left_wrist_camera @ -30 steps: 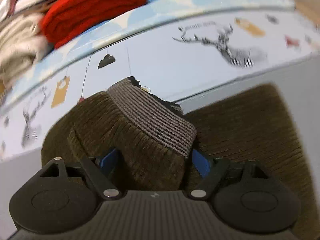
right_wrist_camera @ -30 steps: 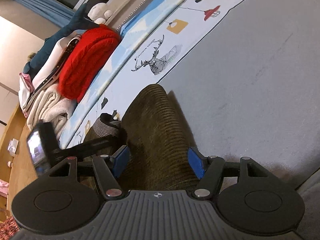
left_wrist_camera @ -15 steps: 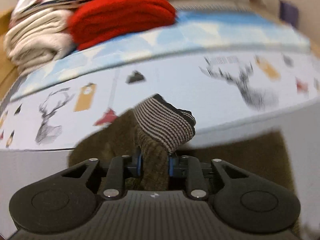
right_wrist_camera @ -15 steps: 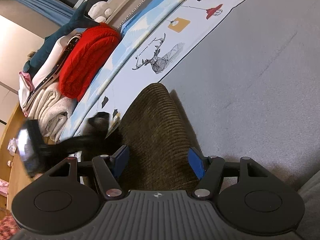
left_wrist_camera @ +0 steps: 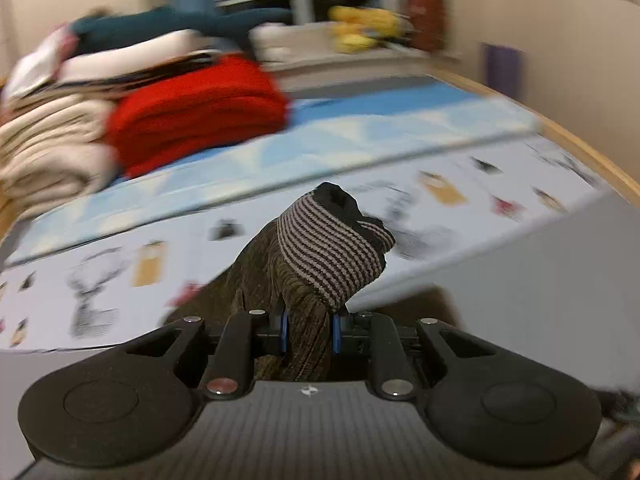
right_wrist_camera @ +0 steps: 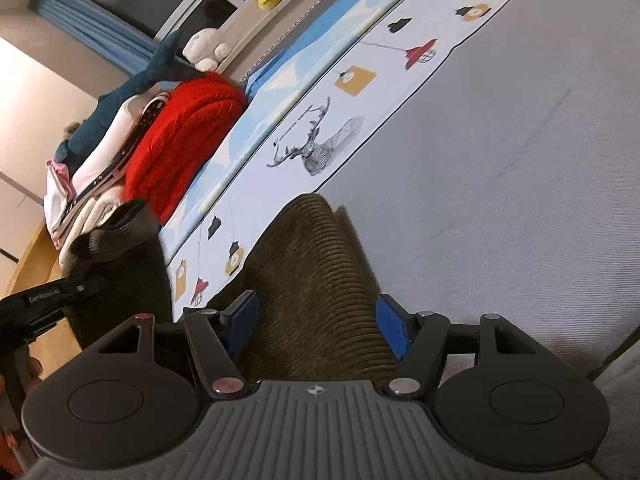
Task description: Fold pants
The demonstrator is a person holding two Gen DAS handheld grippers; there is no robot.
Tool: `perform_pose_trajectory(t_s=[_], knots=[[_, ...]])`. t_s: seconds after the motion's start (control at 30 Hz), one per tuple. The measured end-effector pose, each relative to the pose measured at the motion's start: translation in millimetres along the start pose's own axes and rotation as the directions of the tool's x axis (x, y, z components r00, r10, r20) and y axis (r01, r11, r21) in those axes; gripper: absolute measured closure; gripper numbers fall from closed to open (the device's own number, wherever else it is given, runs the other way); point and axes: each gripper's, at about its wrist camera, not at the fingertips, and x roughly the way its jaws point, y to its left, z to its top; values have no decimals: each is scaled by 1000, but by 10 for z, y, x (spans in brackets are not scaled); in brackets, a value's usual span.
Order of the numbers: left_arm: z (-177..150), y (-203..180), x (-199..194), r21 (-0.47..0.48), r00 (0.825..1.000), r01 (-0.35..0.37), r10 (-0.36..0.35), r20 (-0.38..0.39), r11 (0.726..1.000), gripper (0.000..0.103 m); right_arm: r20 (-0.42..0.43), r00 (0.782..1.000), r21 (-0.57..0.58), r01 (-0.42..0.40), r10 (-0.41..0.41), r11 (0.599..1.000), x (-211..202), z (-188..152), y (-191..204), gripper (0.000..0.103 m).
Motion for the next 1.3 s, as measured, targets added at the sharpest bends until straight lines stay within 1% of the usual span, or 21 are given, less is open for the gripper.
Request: perform_pose_trajectory(t_s=[0.07, 0.13, 0.17, 0.2, 0.23, 0.27, 0.3, 0.33, 0.4, 0.43, 0.5, 0.6, 0.67, 0.73, 0.83, 0.87, 1.0, 1.1, 1.13, 1.23, 1.3], knots=[[-172, -403, 46, 87, 998, 58, -57, -9, 994, 82, 10, 1000, 8, 6, -6, 1000, -39, 18, -47, 35], [-458, -854, 235, 216, 991, 116, -99, -86, 970, 81, 6, 1000, 30, 12, -13, 999, -46, 36, -99, 35], [-623, -1056, 350, 282, 982, 156, -119, -144, 947, 79, -1, 1000, 40, 12, -11, 999, -38, 40, -115, 35], [-766, -1175, 426, 328, 976, 176, -123, -178, 928, 72, -6, 1000, 47, 12, -12, 999, -28, 46, -127, 35], [-937, -1284, 509, 385, 976, 167, -98, -193, 908, 66, -11, 1000, 49, 17, -16, 999, -18, 49, -133, 35], [-1052, -1360, 560, 428, 980, 135, -55, -194, 894, 56, -15, 1000, 50, 19, -18, 999, -7, 52, -135, 35], [-1101, -1373, 588, 435, 981, 110, -28, -191, 894, 46, -20, 1000, 51, 16, -15, 999, 3, 53, -130, 35], [-1095, -1342, 593, 420, 982, 102, -23, -189, 902, 41, -28, 1000, 53, 12, -11, 999, 13, 55, -130, 35], [-998, -1193, 588, 356, 975, 110, -30, -222, 928, 19, -35, 999, 54, 8, -6, 999, 36, 66, -127, 35], [-930, -1058, 547, 316, 971, 127, -53, -232, 940, 19, -36, 999, 55, 7, -5, 998, 47, 69, -125, 35], [-815, -798, 408, 252, 973, 155, -103, -207, 955, 17, -51, 999, 49, 6, -3, 999, 100, 84, -105, 35], [-768, -364, 209, 164, 983, 104, -77, -167, 981, 5, -77, 997, -11, 13, -14, 1000, 233, 127, -3, 35], [-809, -49, 153, 91, 986, 73, -58, -159, 993, 5, -96, 995, -68, 12, -19, 998, 357, 164, 79, 35], [-853, 162, 36, 32, 986, 82, -77, -147, 996, 5, -130, 992, -96, -3, -9, 995, 494, 197, 137, 35], [-926, 289, -130, 11, 988, 101, -99, -122, 995, 5, -157, 987, -104, 22, -38, 994, 677, 219, 200, 35], [-910, 307, -139, 15, 989, 102, -99, -113, 995, 5, -131, 990, -96, 46, -59, 994, 675, 230, 209, 36], [-866, 54, -56, 45, 984, 141, -134, -120, 989, 5, -65, 996, -65, 63, -67, 996, 613, 250, 203, 35], [-867, -124, -21, 75, 983, 149, -140, -119, 986, 5, 12, 994, -103, 110, -109, 989, 494, 218, 217, 36], [-886, -129, -31, 81, 984, 141, -132, -116, 987, 5, 21, 995, -117, 99, -98, 988, 442, 211, 219, 36], [-956, -1, -30, 82, 988, 97, -86, -128, 992, 5, -69, 997, -131, -44, 35, 990, 378, 202, 204, 38], [-1028, 192, -39, 62, 989, 42, -33, -145, 997, 5, -94, 995, -200, -58, 40, 978, 389, 152, 254, 38]])
